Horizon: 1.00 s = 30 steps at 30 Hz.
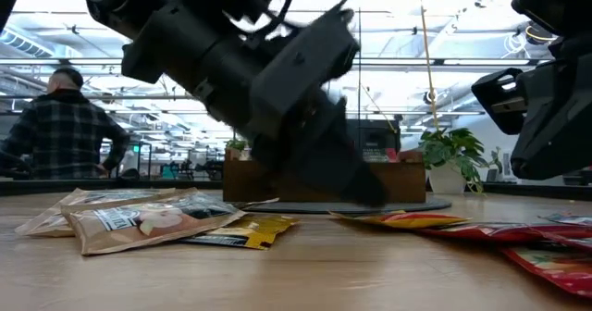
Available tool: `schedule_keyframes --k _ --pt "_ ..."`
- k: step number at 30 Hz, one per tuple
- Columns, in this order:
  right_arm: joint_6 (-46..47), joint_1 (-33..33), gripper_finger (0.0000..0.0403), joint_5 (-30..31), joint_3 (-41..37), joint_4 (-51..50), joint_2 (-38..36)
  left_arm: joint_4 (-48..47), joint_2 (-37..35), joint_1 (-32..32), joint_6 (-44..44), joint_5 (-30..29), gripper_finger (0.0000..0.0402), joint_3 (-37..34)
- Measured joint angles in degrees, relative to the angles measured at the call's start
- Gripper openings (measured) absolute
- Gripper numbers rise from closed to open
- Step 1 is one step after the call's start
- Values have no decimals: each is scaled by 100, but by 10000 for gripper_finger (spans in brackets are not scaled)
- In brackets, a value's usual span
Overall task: Pick & Place Tea
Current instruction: Adjust the orange tea bag on the table, then put the red tea bag into the right slot of the wooden organizer
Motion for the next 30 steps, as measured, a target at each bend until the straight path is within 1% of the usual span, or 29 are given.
schedule_keyframes --k 3,8,14,17,19,23,24,28,30 --pt "88 2 0 -22 0 -40 0 -333 -3 0 -104 -15 21 5" --pt "177 0 0 -464 0 -85 0 -986 -35 16 -364 -187 21 31" --pt "567 0 0 -461 0 -211 0 -1221 -79 26 -358 -179 21 28" --pt "784 0 0 -467 0 -244 0 -1252 -234 1 -102 -109 21 0" --pt "858 0 0 -472 0 -264 0 -1270 -447 -84 253 -143 21 -32" --pt "1147 -13 0 -468 0 -321 0 -988 -842 -295 813 -145 21 31" --pt "1316 -19 0 -474 0 -341 0 -964 -868 -333 852 -125 21 31" --pt "1998 -72 0 -468 -27 -432 0 -830 -730 -439 916 450 21 37" --pt "2401 -120 0 -478 -98 -391 0 -820 -578 -495 808 538 21 229"
